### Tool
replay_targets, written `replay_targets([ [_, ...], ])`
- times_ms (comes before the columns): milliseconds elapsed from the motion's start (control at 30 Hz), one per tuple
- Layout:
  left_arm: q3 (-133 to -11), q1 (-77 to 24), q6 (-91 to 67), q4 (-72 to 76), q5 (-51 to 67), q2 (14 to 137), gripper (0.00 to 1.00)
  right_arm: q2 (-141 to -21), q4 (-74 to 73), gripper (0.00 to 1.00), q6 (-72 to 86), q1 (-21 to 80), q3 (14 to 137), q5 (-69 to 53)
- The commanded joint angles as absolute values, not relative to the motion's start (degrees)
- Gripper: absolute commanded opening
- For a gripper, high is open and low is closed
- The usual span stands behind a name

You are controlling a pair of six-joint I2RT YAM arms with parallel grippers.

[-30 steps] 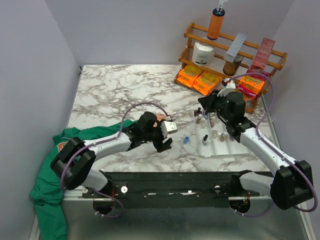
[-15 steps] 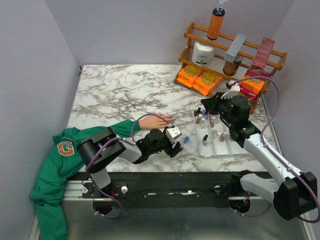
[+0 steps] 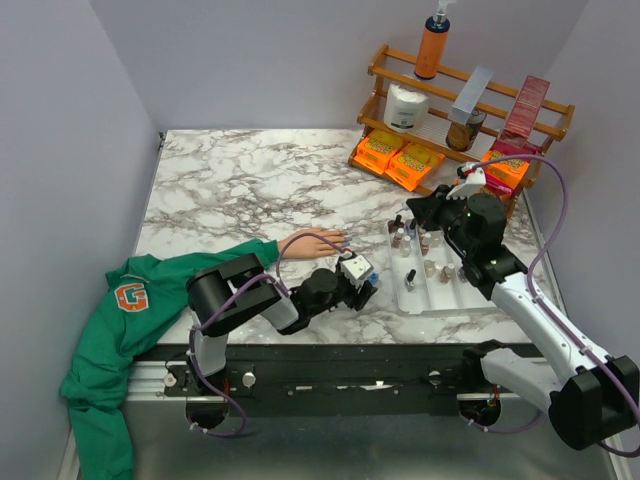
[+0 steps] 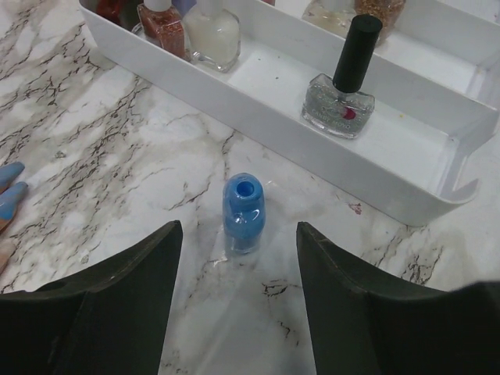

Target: Paint the nails

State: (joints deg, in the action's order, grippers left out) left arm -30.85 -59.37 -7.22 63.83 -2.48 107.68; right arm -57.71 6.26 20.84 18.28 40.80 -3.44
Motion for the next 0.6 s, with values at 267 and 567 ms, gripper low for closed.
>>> replay_targets([
  [267,-34.98,-59.85,-6.06,65.75,-3.34,112.06,0.56,-56.07,4.48,0.01,19.07,17.93,41.92,-1.23],
  [567,-34.11,-59.85,-5.89,68.02,-3.69,113.12,0.49,-56.16,4.39,0.01,18.90,17.84,42.10,-1.05],
])
